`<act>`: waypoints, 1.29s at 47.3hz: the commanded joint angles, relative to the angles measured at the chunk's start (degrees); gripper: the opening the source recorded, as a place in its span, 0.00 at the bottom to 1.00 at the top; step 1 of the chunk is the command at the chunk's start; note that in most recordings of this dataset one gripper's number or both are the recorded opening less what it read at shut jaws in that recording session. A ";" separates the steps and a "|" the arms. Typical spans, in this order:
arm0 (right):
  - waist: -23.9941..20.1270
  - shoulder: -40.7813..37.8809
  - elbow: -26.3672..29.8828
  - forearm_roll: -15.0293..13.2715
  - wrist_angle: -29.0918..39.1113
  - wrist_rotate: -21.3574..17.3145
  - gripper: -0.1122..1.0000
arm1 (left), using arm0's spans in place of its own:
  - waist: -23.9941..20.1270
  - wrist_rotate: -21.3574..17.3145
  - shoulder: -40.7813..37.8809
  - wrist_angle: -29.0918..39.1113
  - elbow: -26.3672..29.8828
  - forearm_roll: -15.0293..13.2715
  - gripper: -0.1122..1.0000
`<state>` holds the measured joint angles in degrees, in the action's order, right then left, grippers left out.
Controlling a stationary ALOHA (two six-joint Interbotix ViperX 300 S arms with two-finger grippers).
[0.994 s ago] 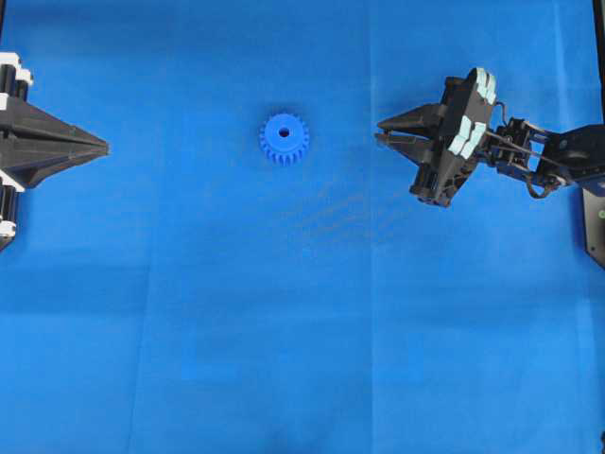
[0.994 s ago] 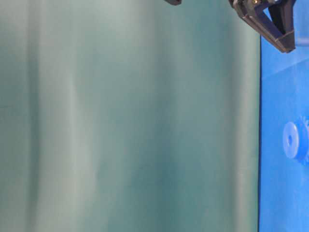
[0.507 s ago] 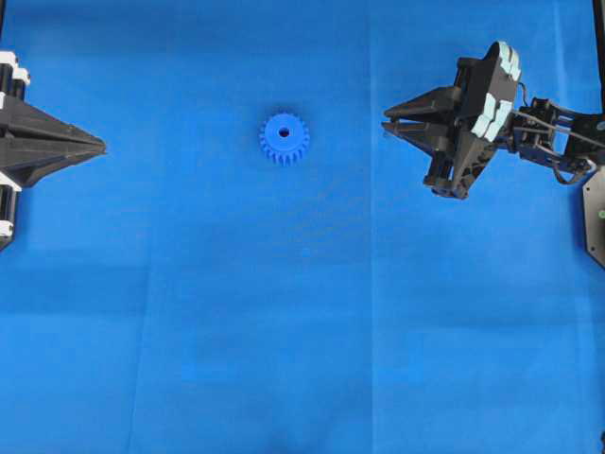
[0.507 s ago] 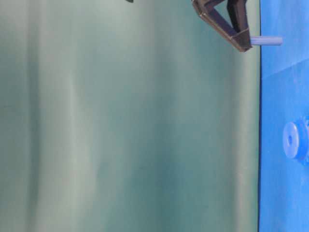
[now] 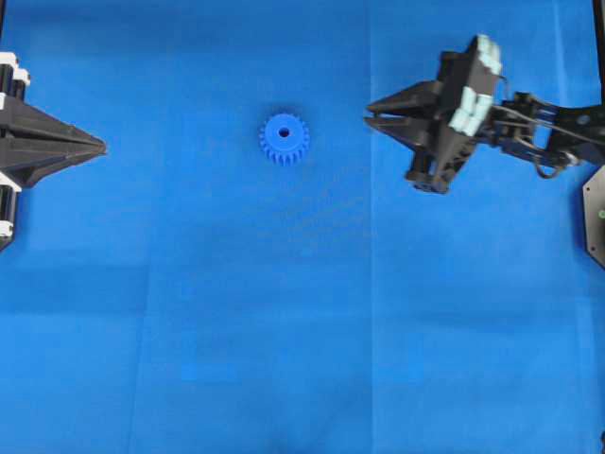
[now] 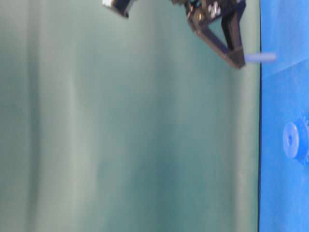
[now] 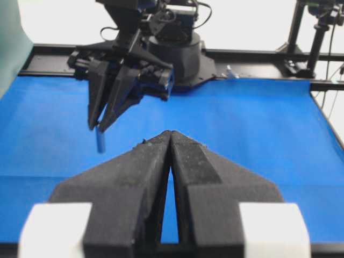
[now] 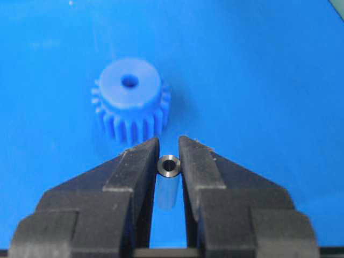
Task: Insert the shaft placed at a random location into the center hole of the small gear at another random location.
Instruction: 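Carry the shaft left with the right gripper over the blue gear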
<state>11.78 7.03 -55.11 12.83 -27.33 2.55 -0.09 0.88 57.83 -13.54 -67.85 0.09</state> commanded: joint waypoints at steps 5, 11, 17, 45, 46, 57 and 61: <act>0.00 -3.43 6.86 -0.53 1.14 0.18 0.14 | -0.09 0.09 -0.35 -0.26 0.70 0.09 0.10; -0.44 -6.86 12.04 -1.32 2.90 0.35 0.14 | -0.09 0.09 -0.26 -0.18 0.70 0.09 0.10; -0.62 -9.49 16.52 -1.76 5.01 0.35 0.14 | -0.09 0.09 -0.26 -0.18 0.70 0.09 0.10; -0.79 -13.27 22.32 -2.55 7.38 0.09 0.14 | -0.09 0.09 -0.26 0.18 0.70 0.09 0.10; -0.79 -13.36 22.41 -2.55 7.29 0.00 0.14 | -0.09 0.09 -0.26 0.18 0.70 0.09 0.10; -1.23 -15.73 22.68 -2.29 6.68 -0.44 0.14 | -0.09 0.09 -0.26 0.09 0.70 0.09 0.10; -1.32 -16.61 22.68 -1.93 6.24 -0.53 0.14 | -0.09 0.09 -0.26 0.18 0.70 0.09 0.10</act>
<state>10.72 -9.93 -33.75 10.55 -20.13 2.11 -0.09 0.88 57.74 -13.10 -67.85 0.00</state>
